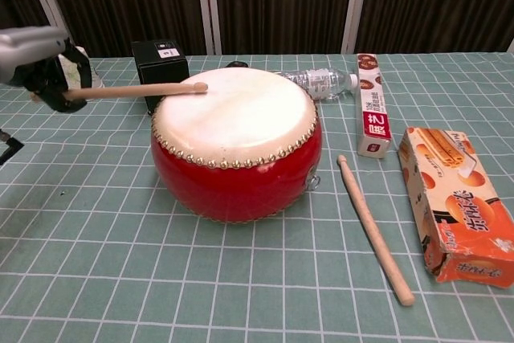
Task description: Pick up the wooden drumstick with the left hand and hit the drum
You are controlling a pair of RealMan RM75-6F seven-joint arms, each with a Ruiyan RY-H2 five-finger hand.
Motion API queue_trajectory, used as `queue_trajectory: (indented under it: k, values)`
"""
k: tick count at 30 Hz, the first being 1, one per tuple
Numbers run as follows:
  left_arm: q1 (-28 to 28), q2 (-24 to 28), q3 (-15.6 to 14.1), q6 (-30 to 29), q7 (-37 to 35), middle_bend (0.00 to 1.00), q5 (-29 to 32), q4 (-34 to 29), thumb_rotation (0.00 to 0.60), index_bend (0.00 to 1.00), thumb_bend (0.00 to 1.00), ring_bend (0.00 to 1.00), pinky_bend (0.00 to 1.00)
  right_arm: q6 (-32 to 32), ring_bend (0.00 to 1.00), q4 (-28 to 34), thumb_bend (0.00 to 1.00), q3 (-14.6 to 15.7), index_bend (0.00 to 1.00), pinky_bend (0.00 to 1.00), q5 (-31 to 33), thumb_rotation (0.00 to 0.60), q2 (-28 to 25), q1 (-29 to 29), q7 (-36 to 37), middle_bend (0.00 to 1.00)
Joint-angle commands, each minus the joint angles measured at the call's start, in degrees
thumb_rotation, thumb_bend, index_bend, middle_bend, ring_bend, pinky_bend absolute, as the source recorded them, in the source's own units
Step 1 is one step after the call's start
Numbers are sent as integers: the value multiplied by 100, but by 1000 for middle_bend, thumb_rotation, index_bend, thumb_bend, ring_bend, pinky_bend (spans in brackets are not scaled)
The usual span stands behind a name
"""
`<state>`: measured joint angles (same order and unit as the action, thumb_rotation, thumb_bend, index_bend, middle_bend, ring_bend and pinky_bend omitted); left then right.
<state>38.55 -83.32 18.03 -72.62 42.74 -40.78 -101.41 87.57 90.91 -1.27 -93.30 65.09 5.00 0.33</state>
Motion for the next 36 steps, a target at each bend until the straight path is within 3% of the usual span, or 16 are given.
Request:
queue_trajectory:
  k: [1,9,11,19,21,25,27,32,36]
  values:
    - [-217,-16,179,-553,-1703,1000,-2110,-82,600,749,570,1000,976,17,0,1,283,1,0,99,-14,600,7,-5,-24,0]
    - [-164,-193,323,-1062,-2475,1000,-3237,-13,600,747,570,1000,977,9,0,-1,283,-2,0,99,-2,600,13,-6,-42,0]
    - [-97,-250,250,-938,-2274,1000,-3196,84,600,746,570,1000,976,-1,0,-2,283,-6,0,99,10,600,9,-2,-28,0]
    - [-116,-396,-221,-306,-1231,1000,-2137,359,600,746,570,1000,976,-16,0,8,283,-10,0,99,26,600,-9,2,8,0]
    - [-100,-330,-442,18,-551,1000,-1451,345,600,746,570,1000,976,-24,0,11,283,-6,0,99,26,600,-12,3,22,0]
    - [124,-10,-562,370,701,1000,-13,-83,600,748,570,1000,977,-24,0,18,283,-6,0,99,27,600,-15,1,22,0]
    - [189,82,-491,333,787,1000,170,-251,600,748,570,1000,977,-24,0,17,283,-5,0,99,26,600,-17,1,17,0]
    - [-91,44,-221,-154,-592,1000,-1086,-406,600,747,569,1000,977,-20,0,16,284,-1,0,99,23,600,-4,-4,-1,0]
    - [-286,99,-197,-531,-1415,1000,-2082,-438,600,746,569,1000,977,-18,0,20,283,2,0,99,16,600,-3,-5,-33,0]
